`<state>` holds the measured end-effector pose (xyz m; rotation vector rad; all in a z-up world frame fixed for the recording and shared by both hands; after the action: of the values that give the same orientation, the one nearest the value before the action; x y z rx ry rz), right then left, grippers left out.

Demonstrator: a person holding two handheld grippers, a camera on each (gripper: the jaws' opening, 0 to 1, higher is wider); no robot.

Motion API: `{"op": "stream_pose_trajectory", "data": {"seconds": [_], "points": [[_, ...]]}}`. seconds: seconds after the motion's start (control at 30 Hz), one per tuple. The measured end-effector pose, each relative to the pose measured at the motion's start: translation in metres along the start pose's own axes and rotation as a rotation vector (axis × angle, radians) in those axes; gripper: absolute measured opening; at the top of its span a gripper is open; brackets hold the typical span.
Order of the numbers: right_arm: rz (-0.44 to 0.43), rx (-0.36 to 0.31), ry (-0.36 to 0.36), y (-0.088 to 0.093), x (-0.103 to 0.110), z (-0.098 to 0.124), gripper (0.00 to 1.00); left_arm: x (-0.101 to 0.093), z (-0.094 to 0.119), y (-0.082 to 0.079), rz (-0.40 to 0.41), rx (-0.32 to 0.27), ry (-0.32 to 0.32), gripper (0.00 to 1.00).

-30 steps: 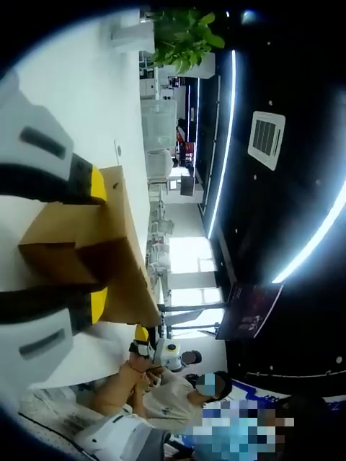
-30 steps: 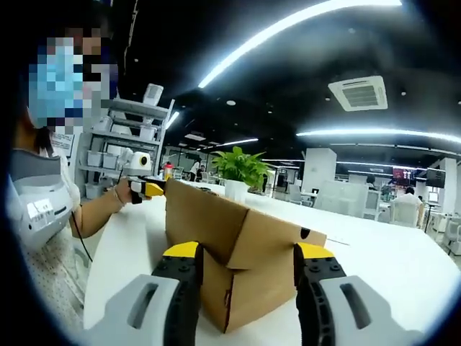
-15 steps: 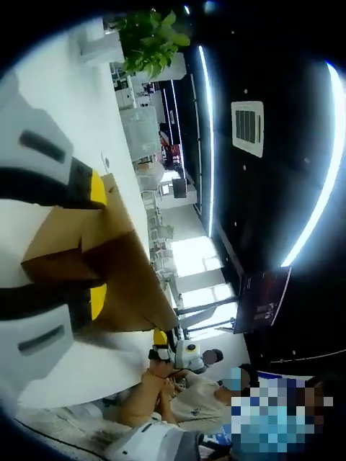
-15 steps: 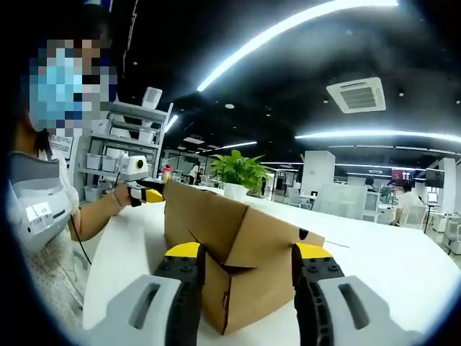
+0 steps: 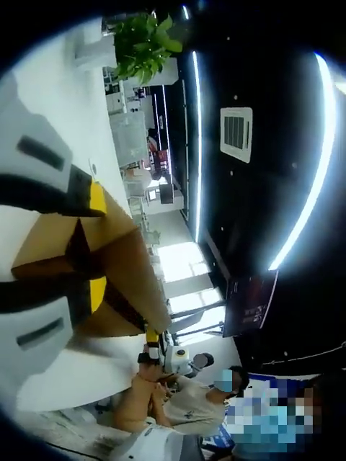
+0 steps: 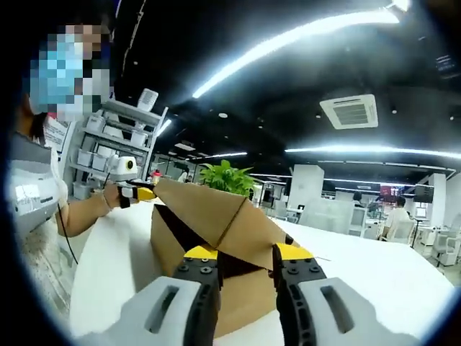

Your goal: Operate the shoe box by opening the lid, removing the specified soft item, and placing it in the target area until the item is outside and the box remains undamaged.

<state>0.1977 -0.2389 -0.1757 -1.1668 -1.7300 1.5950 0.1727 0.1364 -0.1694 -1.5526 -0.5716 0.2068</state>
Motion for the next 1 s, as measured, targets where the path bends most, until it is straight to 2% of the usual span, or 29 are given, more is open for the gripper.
{"op": "stream_pose_trajectory", "data": {"seconds": [0.13,0.3,0.37,0.47,0.7,1.0], "points": [[0.0,-0.022,0.019,-0.002,-0.002,0.0,0.22,0.003,0.0,-0.002,0.0,-0.018,-0.007,0.27],[0.001,-0.04,0.046,-0.004,-0.004,0.0,0.18,0.006,0.001,-0.003,0.002,-0.032,-0.028,0.19],[0.001,-0.047,0.063,-0.005,-0.004,-0.001,0.17,0.009,0.001,-0.004,0.01,-0.042,-0.035,0.15],[0.002,-0.054,0.079,-0.006,-0.006,-0.003,0.15,0.015,0.0,-0.008,0.043,-0.058,-0.029,0.15],[0.002,-0.046,0.101,-0.016,-0.01,-0.011,0.12,0.024,-0.004,-0.02,0.041,-0.033,-0.044,0.12],[0.038,-0.006,0.127,-0.03,-0.016,-0.023,0.1,0.037,-0.011,-0.035,-0.012,0.016,-0.063,0.1]]}}
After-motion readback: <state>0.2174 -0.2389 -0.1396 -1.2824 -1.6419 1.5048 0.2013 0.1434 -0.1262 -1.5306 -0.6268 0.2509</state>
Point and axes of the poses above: the point that each gripper's makers call its tool centre point, and the gripper's own axes: z roughly backward along the fingers, x roughly to its left, y roughly out of its underside, the point moved 7 cm from there along z, roughly backward along the fingers, and after that the axes turned 15 degrees about y, right-handed, at the moved point
